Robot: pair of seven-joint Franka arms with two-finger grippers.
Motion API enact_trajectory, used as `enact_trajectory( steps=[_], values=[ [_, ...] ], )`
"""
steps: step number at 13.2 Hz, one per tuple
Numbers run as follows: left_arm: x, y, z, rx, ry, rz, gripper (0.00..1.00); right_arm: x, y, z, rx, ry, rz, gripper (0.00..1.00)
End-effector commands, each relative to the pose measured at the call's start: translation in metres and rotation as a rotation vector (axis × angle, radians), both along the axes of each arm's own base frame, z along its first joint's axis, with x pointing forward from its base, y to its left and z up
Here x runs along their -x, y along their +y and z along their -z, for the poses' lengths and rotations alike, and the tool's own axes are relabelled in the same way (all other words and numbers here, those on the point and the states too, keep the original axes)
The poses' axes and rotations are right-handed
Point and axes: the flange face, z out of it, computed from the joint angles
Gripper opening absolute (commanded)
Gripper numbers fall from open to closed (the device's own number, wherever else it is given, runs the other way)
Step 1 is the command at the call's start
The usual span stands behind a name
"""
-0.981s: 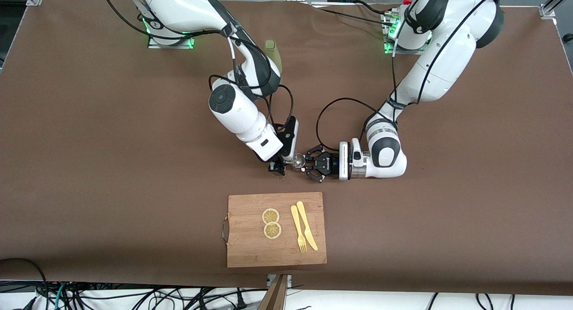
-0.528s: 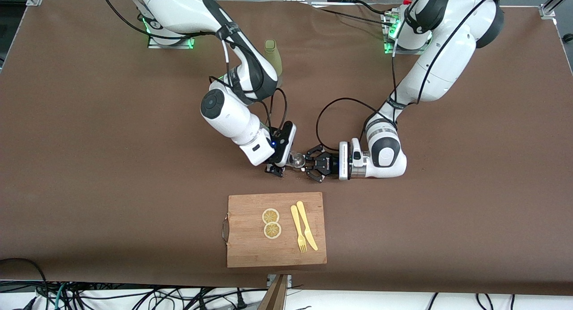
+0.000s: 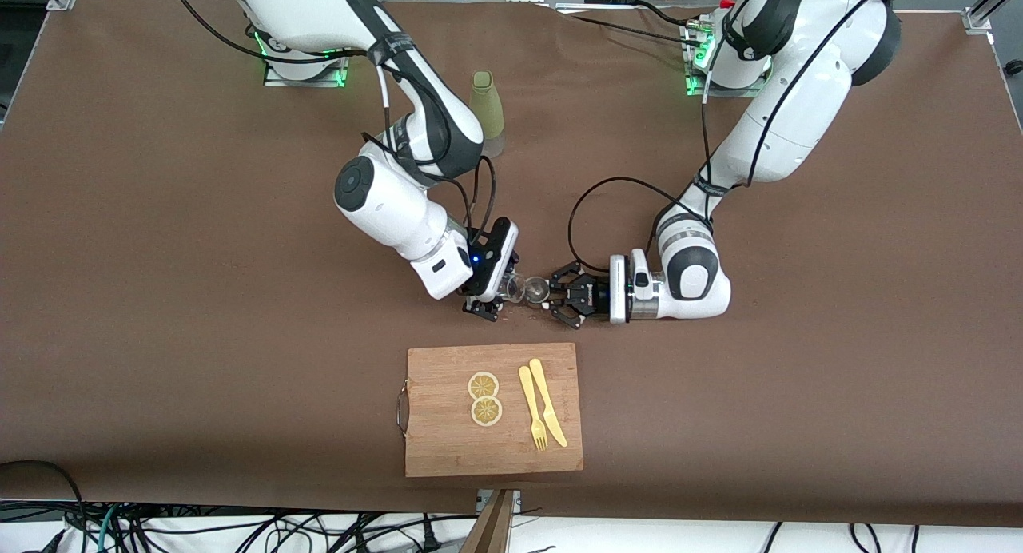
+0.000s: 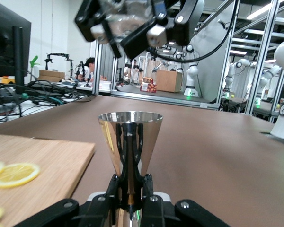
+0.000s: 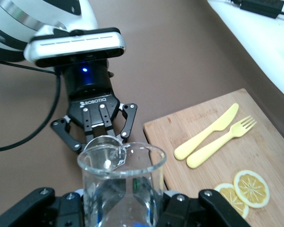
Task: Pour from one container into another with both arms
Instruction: 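Tilt the glass cup upright with the right gripper and draw back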
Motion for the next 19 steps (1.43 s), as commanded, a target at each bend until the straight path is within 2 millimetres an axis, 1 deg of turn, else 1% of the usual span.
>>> enact_trajectory(
  steps=[1,2,3,4,5,6,7,8,11,13,14,15,16,17,18,19],
  values=[
    [-0.012,0.029,-0.001,0.003,-0.069,-0.034,0.0,-0.01,-0.028,-0.01,-0.065,0.029,-0.049,0.0],
    [-0.016,0.044,-0.002,0.008,-0.082,-0.026,0.0,-0.015,-0.04,-0.011,-0.084,0.05,-0.075,0.0],
    [-0.022,0.064,-0.005,0.003,-0.108,-0.02,0.0,-0.021,-0.057,-0.019,-0.118,0.063,-0.101,0.0],
    [-0.023,0.079,-0.006,0.009,-0.109,-0.017,0.0,-0.028,-0.076,-0.023,-0.155,0.082,-0.13,0.0],
    [-0.025,0.095,-0.009,0.021,-0.117,-0.008,0.0,-0.035,-0.097,-0.027,-0.193,0.091,-0.164,0.0],
    [-0.026,0.109,-0.009,0.025,-0.121,0.004,0.0,-0.044,-0.123,-0.029,-0.228,0.094,-0.192,0.0],
    [-0.028,0.13,-0.01,0.022,-0.127,0.017,0.0,-0.05,-0.147,-0.029,-0.258,0.101,-0.222,0.0],
    [-0.029,0.156,-0.013,0.01,-0.139,0.042,0.0,-0.054,-0.169,-0.033,-0.277,0.099,-0.257,0.0],
    [-0.02,0.225,-0.014,0.013,-0.157,0.076,0.0,-0.065,-0.238,-0.031,-0.317,0.09,-0.323,0.0],
    [-0.011,0.264,-0.012,0.027,-0.162,0.093,0.0,-0.068,-0.276,-0.02,-0.329,0.048,-0.362,0.0],
    [-0.008,0.286,-0.011,0.04,-0.179,0.079,0.0,-0.07,-0.3,-0.011,-0.336,0.032,-0.373,0.0],
    [-0.003,0.303,-0.009,0.051,-0.185,0.073,0.0,-0.068,-0.312,-0.006,-0.37,0.017,-0.388,0.0],
    [0.002,0.322,-0.007,0.04,-0.198,0.081,0.0,-0.067,-0.33,0.003,-0.406,-0.002,-0.4,0.0],
    [0.008,0.337,-0.005,0.021,-0.214,0.096,0.0,-0.067,-0.355,0.023,-0.433,-0.015,-0.405,0.0],
    [0.012,0.351,-0.002,0.013,-0.234,0.091,0.0,-0.065,-0.376,0.041,-0.483,-0.028,-0.406,0.0],
    [0.017,0.362,0.001,0.009,-0.242,0.086,0.0,-0.062,-0.394,0.055,-0.536,-0.04,-0.415,0.0]
  ],
)
